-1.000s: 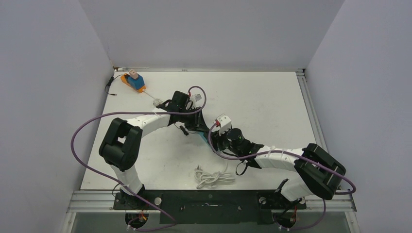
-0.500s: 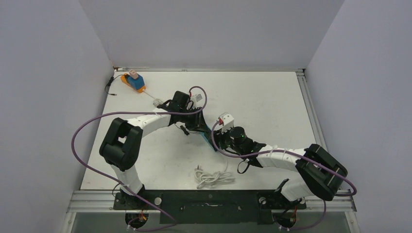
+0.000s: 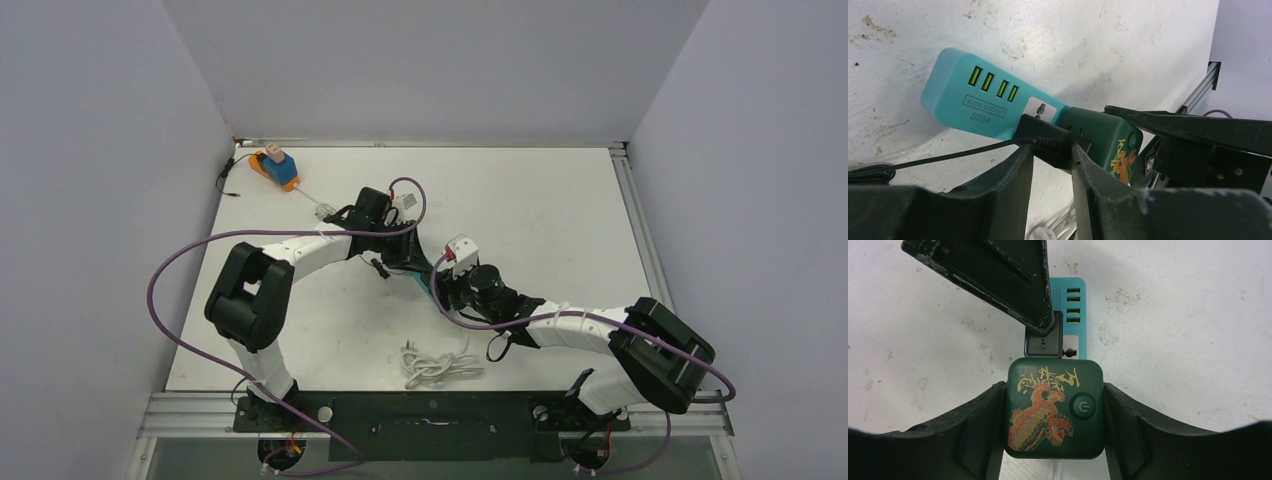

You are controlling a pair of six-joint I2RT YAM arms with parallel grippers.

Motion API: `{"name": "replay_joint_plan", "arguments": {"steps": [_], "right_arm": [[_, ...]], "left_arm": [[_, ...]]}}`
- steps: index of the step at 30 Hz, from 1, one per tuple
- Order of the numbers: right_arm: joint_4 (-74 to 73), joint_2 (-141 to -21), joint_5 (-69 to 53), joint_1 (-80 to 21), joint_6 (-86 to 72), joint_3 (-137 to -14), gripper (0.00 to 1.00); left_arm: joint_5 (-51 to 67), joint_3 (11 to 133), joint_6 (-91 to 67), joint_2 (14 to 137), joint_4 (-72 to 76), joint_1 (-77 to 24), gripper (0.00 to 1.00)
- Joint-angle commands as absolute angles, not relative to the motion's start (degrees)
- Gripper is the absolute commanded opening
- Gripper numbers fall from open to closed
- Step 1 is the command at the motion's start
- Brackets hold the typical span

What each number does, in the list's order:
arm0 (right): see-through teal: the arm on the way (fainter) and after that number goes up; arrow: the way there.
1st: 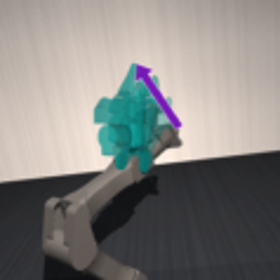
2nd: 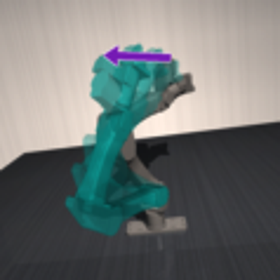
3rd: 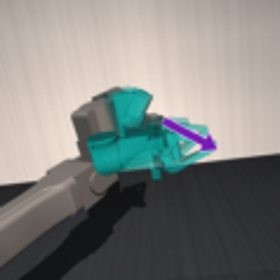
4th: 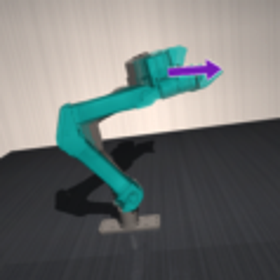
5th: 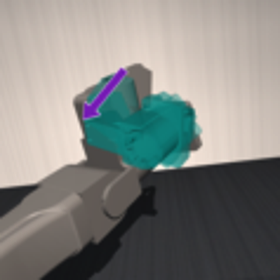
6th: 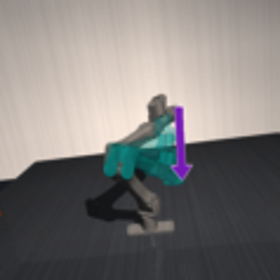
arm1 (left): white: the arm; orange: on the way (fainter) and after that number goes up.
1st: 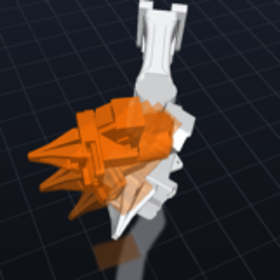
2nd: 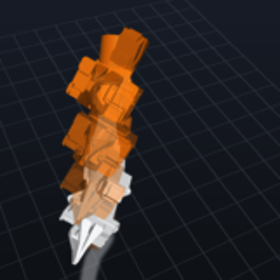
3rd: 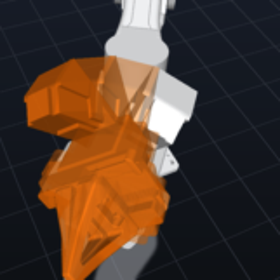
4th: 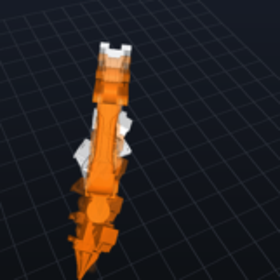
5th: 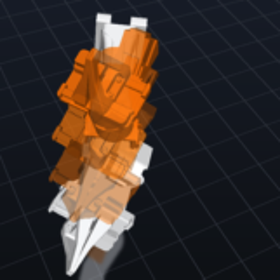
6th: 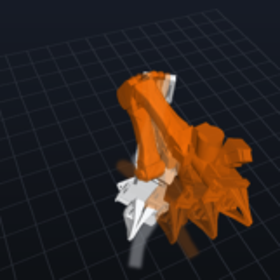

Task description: Pull the plug off the socket

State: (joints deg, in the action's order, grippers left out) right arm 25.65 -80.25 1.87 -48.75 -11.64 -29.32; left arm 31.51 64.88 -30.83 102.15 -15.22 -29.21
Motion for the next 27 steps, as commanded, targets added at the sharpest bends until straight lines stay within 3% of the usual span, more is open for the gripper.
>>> {"name": "replay_joint_plan", "arguments": {"steps": [1,27], "right_arm": [[27.36,-78.8,6.01,-51.21,-9.5,-30.66,0.32],[27.71,-77.48,7.34,-51.23,-10.77,-30.17,0.31]], "left_arm": [[27.86,65.28,-28.37,104.5,-19.16,-29.79,0.29],[28.21,65.56,-28.29,104.85,-19.38,-29.79,0.29]]}}
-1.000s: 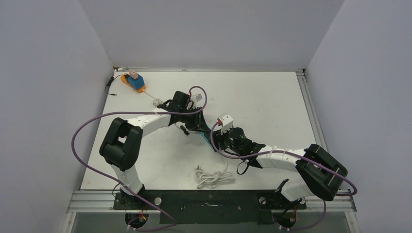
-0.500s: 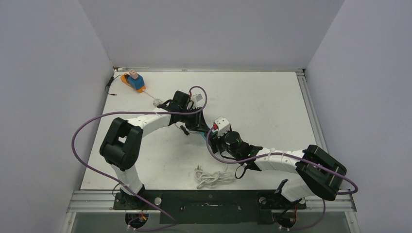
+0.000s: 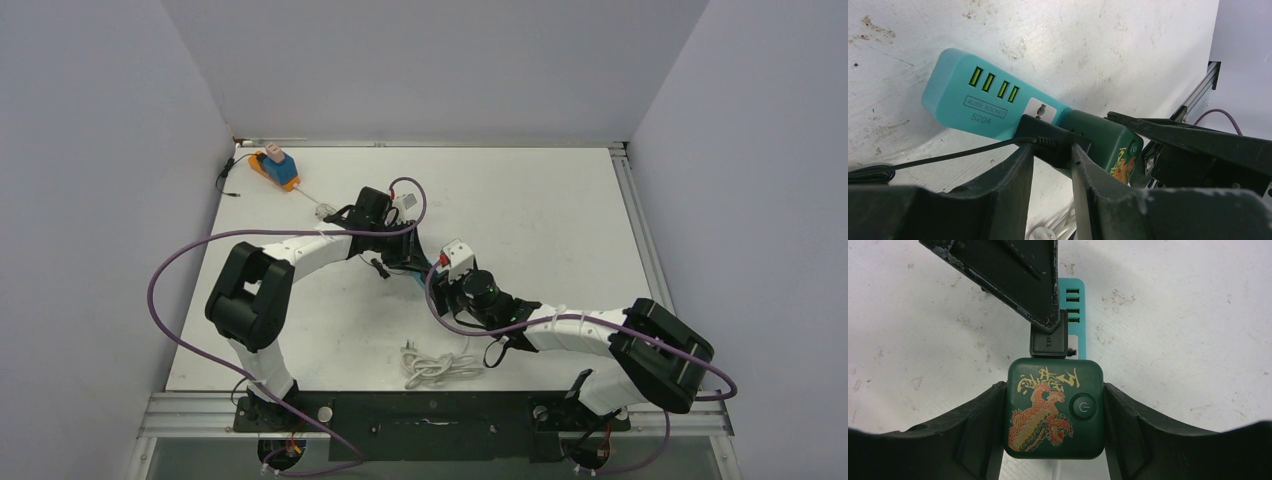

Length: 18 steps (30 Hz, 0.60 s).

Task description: Pull the plug off the socket

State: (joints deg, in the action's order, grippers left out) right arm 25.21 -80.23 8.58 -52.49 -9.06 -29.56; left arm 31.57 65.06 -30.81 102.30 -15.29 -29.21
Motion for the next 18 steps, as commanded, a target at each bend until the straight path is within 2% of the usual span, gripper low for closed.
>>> {"name": "replay_joint_plan", "arguments": {"steps": [1,8,18], "right_arm": [[27.95,-77.17,6.45,-50.52,-11.11,-29.94,0.31],[28.99,-76.45,2.03,-45.97,-13.67,-28.66,0.31],[28.91,-76.56,1.91,-46.09,-12.73,-28.82,0.29]], "left_arm": [[28.28,65.5,-28.3,104.91,-19.37,-29.79,0.29],[28.39,65.53,-28.27,104.9,-19.38,-29.79,0.29],[28.66,65.57,-28.37,104.99,-19.41,-29.79,0.29]]}}
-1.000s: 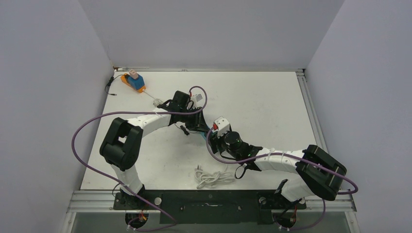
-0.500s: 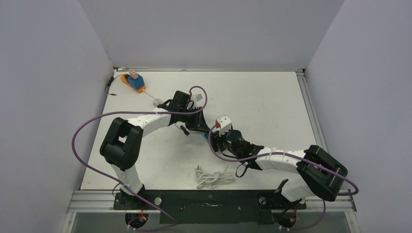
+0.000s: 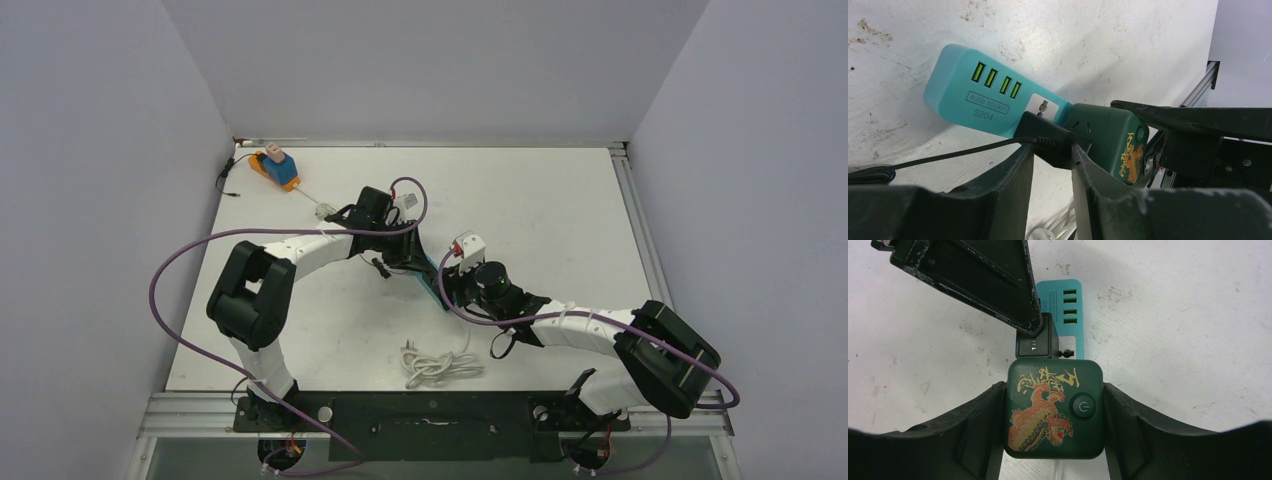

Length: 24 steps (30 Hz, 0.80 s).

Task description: Pull the plug off the socket

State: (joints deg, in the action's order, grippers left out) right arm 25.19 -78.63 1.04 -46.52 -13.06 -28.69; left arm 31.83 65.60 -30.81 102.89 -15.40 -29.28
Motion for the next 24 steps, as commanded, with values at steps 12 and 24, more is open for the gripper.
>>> {"name": "replay_joint_plan", "arguments": {"steps": [12,24], "right_arm": [[27.94,-76.6,6.01,-50.23,-9.86,-29.49,0.29],[26.7,-78.31,11.26,-54.56,-7.34,-31.1,0.27]], "left_arm": [[28.82,65.65,-28.38,105.23,-19.4,-29.79,0.29],[29.0,65.72,-28.39,105.27,-19.5,-29.79,0.29]]}}
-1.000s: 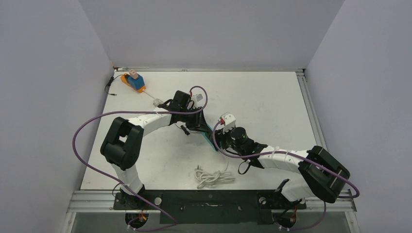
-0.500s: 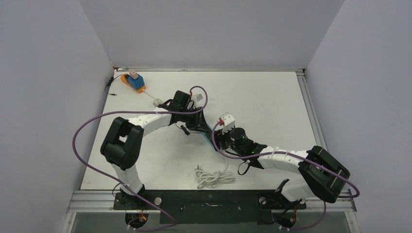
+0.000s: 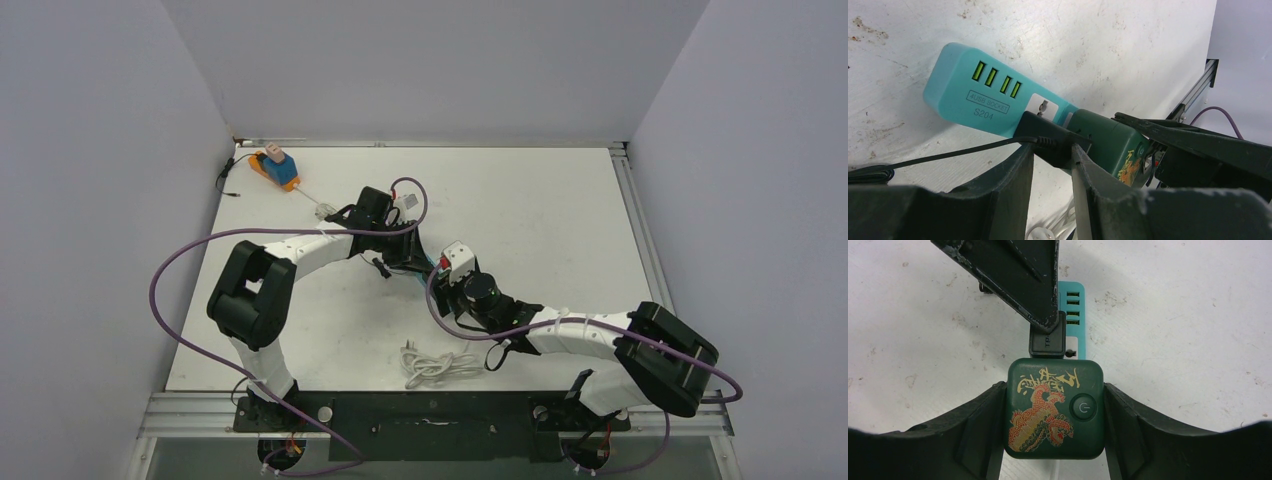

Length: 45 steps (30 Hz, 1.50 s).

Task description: Pull the plug off the socket

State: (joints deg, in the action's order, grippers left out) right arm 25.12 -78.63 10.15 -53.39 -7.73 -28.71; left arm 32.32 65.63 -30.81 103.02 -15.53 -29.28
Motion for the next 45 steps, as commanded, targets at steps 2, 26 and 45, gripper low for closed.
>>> {"name": "replay_joint_plan", "arguments": {"steps": [2,26,45], "right_arm": [[26.78,-77.82,11.63,-54.57,-7.43,-30.76,0.27],[27.77,-71.69,10.65,-52.25,-9.28,-27.93,0.27],[13.21,-64.61,22.33,-24.47,-29.26,-25.17,0.25]], "left_arm": [[28.97,65.72,-28.32,105.18,-19.51,-29.79,0.29],[29.01,65.88,-28.19,105.58,-19.69,-29.79,0.29],[30.23,65.91,-28.21,106.26,-19.43,-29.79,0.29]]}}
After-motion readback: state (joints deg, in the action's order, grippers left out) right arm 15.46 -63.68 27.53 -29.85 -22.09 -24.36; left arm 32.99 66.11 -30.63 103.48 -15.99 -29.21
